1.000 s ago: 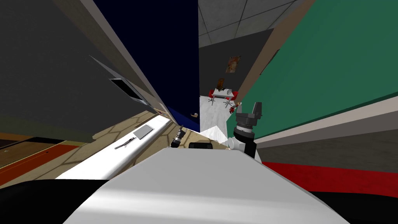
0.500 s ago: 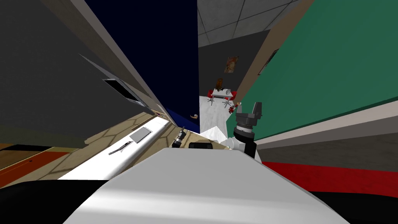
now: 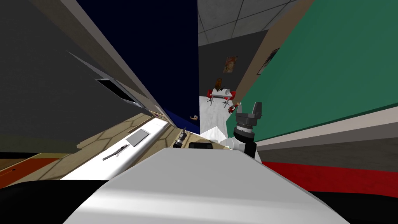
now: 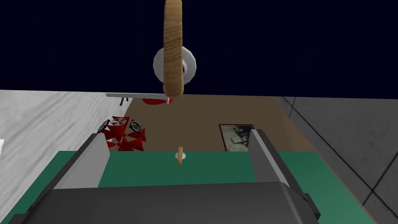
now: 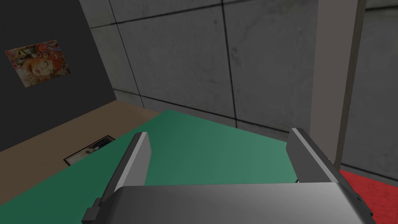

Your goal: Push the door open

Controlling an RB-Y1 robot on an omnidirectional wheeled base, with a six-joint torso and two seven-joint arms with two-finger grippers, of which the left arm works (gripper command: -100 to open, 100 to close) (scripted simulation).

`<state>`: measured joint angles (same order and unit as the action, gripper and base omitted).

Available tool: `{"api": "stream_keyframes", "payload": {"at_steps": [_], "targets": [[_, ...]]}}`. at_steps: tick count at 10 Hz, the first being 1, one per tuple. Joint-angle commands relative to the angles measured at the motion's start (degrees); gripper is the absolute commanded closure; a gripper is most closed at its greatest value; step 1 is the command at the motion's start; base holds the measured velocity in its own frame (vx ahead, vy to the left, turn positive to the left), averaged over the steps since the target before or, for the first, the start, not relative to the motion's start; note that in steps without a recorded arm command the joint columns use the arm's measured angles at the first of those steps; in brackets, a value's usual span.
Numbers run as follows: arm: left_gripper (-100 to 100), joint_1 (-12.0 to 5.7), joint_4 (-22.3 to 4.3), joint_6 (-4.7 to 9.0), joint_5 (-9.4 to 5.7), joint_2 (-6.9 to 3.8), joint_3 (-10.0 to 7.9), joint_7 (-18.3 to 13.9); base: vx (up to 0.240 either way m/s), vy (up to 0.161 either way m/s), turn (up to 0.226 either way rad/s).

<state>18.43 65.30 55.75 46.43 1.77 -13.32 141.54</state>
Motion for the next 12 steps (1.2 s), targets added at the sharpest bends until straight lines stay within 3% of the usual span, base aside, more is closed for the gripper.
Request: {"api": "stream_keyframes", "payload": {"at_steps": [1,3,4,5,8,10,12], "targets": [[-100,-0.01,-0.7,0.25,0.44,0.32,-0.15,1.7,0.046,0.018,-0.035],[-100,-0.15,-1.7,0.56,1.07,0.86,-0.37,4.0,0.049,0.023,-0.039],[-100,-0.20,-1.4,0.42,0.86,0.69,-0.31,3.2,0.023,0.013,-0.009],[-100,-0.57,-1.8,0.15,0.66,-1.04,-0.13,3.7,0.095,-0.009,-0.006],[-100,-1.29,-2.3,-0.44,0.18,-2.72,0.24,4.2,0.190,-0.061,-0.006],[-100,-1.85,-2.8,-0.89,-0.19,-2.83,0.53,4.6,0.181,-0.075,-0.002],[-100,-2.39,-3.2,-1.33,-0.54,-2.03,0.81,5.0,0.194,-0.051,-0.005]]}}
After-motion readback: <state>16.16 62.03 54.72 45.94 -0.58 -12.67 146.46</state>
